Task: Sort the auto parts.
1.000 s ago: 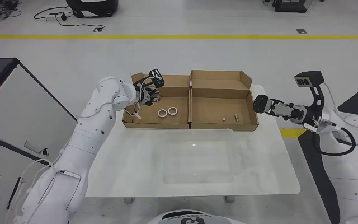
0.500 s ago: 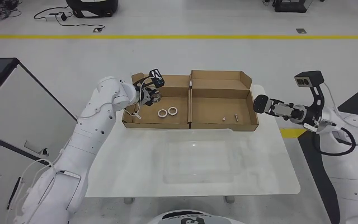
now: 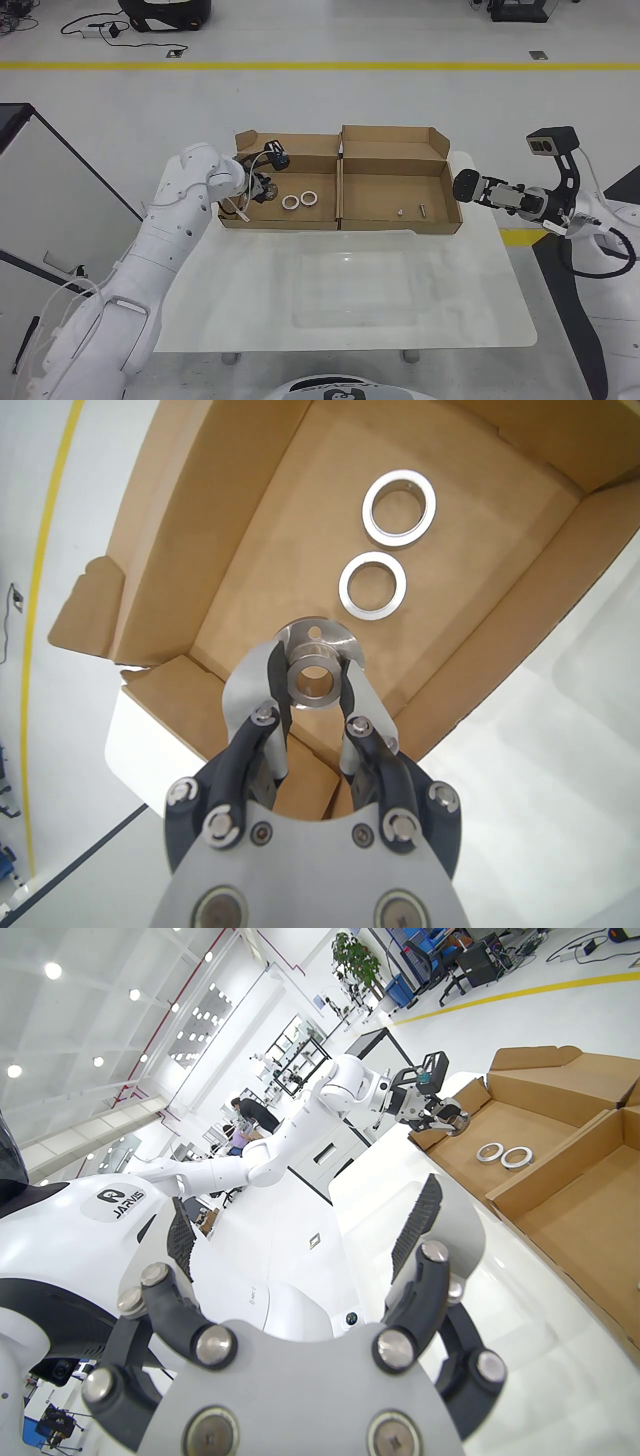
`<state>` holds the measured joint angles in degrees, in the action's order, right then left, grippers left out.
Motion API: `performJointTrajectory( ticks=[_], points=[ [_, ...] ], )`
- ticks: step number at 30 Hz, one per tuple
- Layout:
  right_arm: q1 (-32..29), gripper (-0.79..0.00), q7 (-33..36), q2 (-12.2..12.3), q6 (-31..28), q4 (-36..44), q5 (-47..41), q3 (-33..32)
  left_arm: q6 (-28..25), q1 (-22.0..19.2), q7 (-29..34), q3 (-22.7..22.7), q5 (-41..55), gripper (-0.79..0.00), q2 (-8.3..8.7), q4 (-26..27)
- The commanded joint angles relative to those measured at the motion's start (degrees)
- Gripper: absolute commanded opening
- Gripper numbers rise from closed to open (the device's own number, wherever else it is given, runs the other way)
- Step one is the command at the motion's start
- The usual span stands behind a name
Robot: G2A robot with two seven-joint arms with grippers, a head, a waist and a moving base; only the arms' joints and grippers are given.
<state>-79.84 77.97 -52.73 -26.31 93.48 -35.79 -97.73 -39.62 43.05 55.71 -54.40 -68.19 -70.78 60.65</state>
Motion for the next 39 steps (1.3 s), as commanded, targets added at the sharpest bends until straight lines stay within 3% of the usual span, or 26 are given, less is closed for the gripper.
performJointTrajectory(
  ticks=[1,13,25,29,31,32,34,39],
  points=[
    [0.0,0.0,0.0,0.0,0.0,0.0,0.0,0.0,0.34,-0.86,-0.12,0.79,0.45,-0.785,-0.34,-1.53],
    [0.0,0.0,0.0,0.0,0.0,0.0,0.0,0.0,3.39,-5.38,-4.57,7.13,-0.04,-0.785,-3.35,-13.46],
    [0.0,0.0,0.0,0.0,0.0,0.0,0.0,0.0,3.89,-8.84,-6.25,11.55,-1.11,-0.785,-6.07,-22.05],
    [0.0,0.0,0.0,0.0,0.0,0.0,0.0,0.0,3.8,-9.53,-6.94,12.26,-1.11,-0.545,-6.68,-23.87],
    [0.0,0.0,0.0,0.0,0.0,0.0,0.0,0.0,3.77,-9.87,-7.15,12.57,-1.19,-0.342,-6.95,-24.57],
    [0.0,0.0,0.0,0.0,0.0,0.0,0.0,0.0,3.79,-10.0,-7.26,12.7,-1.27,-0.185,-7.06,-24.95],
    [0.0,0.0,0.0,0.0,0.0,0.0,0.0,0.0,4.0,-10.24,-7.79,12.72,-0.99,0.0,-7.25,-25.67],
    [0.0,0.0,0.0,0.0,0.0,0.0,0.0,0.0,3.78,-10.88,-8.55,12.81,-1.38,0.0,-7.4,-26.74]
  ],
)
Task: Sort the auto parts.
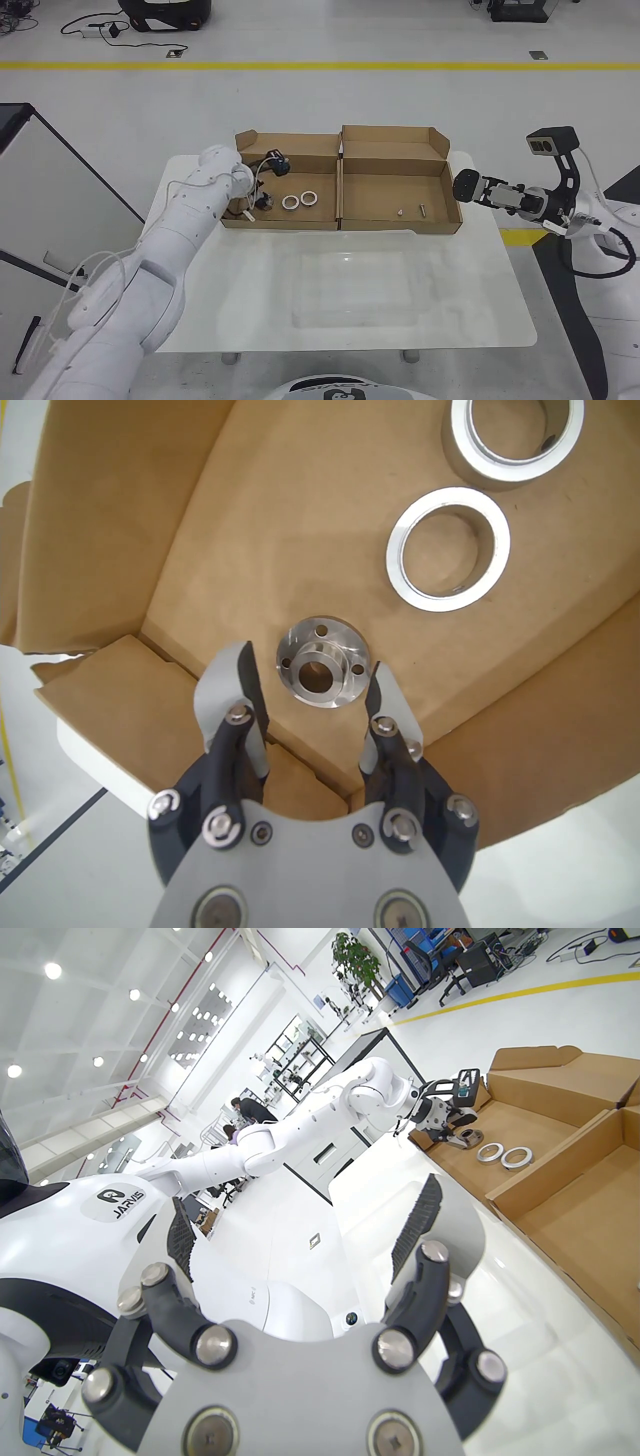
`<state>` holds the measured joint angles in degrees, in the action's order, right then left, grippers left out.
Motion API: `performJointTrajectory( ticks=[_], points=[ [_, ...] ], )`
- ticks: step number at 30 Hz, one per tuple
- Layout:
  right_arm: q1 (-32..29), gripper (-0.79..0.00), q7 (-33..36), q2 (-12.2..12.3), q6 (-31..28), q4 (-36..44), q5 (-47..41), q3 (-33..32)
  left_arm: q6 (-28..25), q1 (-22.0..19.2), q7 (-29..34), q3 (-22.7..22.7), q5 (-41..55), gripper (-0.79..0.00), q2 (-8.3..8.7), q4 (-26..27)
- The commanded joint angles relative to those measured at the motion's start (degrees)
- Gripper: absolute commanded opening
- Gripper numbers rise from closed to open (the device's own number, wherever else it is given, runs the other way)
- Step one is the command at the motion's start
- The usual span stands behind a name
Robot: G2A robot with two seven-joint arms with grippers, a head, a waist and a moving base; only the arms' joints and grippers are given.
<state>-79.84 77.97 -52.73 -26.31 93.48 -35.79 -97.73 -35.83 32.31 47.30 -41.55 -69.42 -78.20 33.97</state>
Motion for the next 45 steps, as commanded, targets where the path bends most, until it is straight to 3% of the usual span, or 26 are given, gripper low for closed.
performJointTrajectory(
  ticks=[1,9,15,19,23,28,31,37,45],
  points=[
    [0.0,0.0,0.0,0.0,0.0,0.0,0.0,0.0,-0.02,-0.21,-0.55,-0.04,-0.47,0.0,0.07,0.03],
    [0.0,0.0,0.0,0.0,0.0,0.0,0.0,0.0,1.92,-0.02,-1.83,-2.63,-2.35,0.0,1.86,4.72],
    [0.0,0.0,0.0,0.0,0.0,0.0,0.0,0.0,-0.66,4.68,-4.34,-9.12,-1.74,0.0,5.6,16.5],
    [0.0,0.0,0.0,0.0,0.0,0.0,0.0,0.0,-3.69,12.52,-6.21,-16.23,-1.49,0.0,9.02,30.54],
    [0.0,0.0,0.0,0.0,0.0,0.0,0.0,0.0,-5.71,22.84,-7.85,-25.02,-0.2,0.0,12.05,46.11],
    [0.0,0.0,0.0,0.0,0.0,0.0,0.0,0.0,-10.82,35.3,-11.48,-35.3,2.69,0.0,14.7,62.72],
    [0.0,0.0,0.0,0.0,0.0,0.0,0.0,0.0,-14.85,41.81,-14.93,-40.88,4.33,0.0,15.81,69.7],
    [0.0,0.0,0.0,0.0,0.0,0.0,0.0,0.0,-21.55,51.43,-24.19,-50.33,5.41,0.0,17.17,78.11],
    [0.0,0.0,0.0,0.0,0.0,0.0,0.0,0.0,-21.68,61.88,-32.28,-61.71,4.76,0.0,18.21,82.36]
  ],
)
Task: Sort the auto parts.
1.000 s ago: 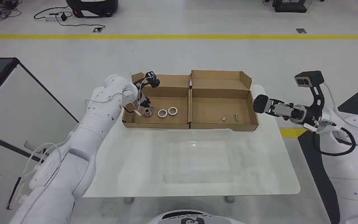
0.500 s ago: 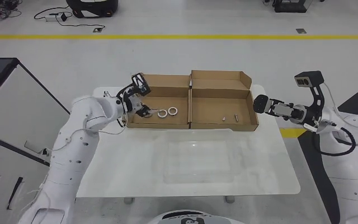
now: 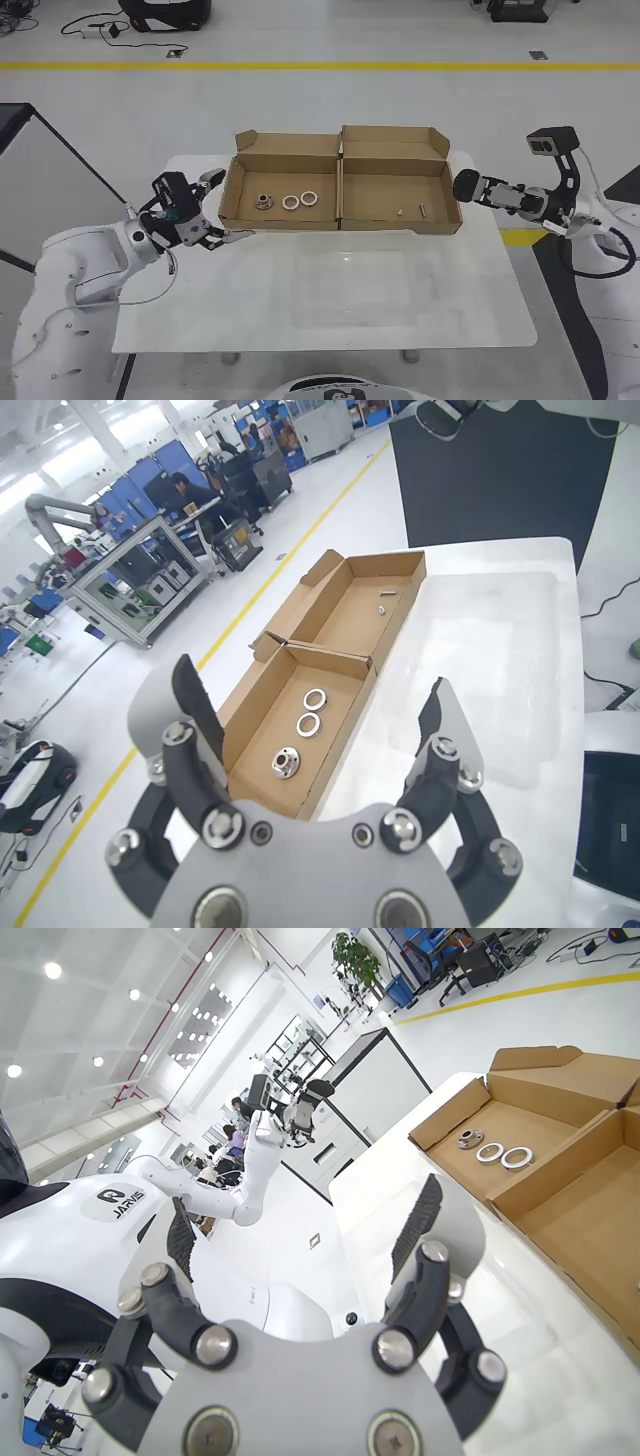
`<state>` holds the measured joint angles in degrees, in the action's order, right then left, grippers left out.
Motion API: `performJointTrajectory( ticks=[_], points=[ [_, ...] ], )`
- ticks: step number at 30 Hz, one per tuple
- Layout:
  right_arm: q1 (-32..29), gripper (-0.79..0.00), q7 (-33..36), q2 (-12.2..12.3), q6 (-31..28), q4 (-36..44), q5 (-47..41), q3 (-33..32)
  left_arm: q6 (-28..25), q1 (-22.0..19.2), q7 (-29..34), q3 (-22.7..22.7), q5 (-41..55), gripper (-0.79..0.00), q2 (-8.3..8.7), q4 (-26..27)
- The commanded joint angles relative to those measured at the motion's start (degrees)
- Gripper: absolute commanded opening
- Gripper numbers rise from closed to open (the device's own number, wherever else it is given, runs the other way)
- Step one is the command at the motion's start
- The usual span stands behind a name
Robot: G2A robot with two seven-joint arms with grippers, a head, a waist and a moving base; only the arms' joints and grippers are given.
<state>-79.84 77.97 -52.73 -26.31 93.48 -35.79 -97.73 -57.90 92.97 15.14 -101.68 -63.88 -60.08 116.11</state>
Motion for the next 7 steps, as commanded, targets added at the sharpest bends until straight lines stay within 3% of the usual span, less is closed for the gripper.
performJointTrajectory(
  ticks=[1,7],
  points=[
    [0.0,0.0,0.0,0.0,0.0,0.0,0.0,0.0,0.8,1.89,-0.45,-2.3,-1.09,0.0,0.1,0.52],
    [0.0,-0.001,0.0,0.0,0.0,0.0,0.0,0.0,0.82,1.9,-0.46,-2.31,-1.1,0.0,0.1,0.52]
  ],
)
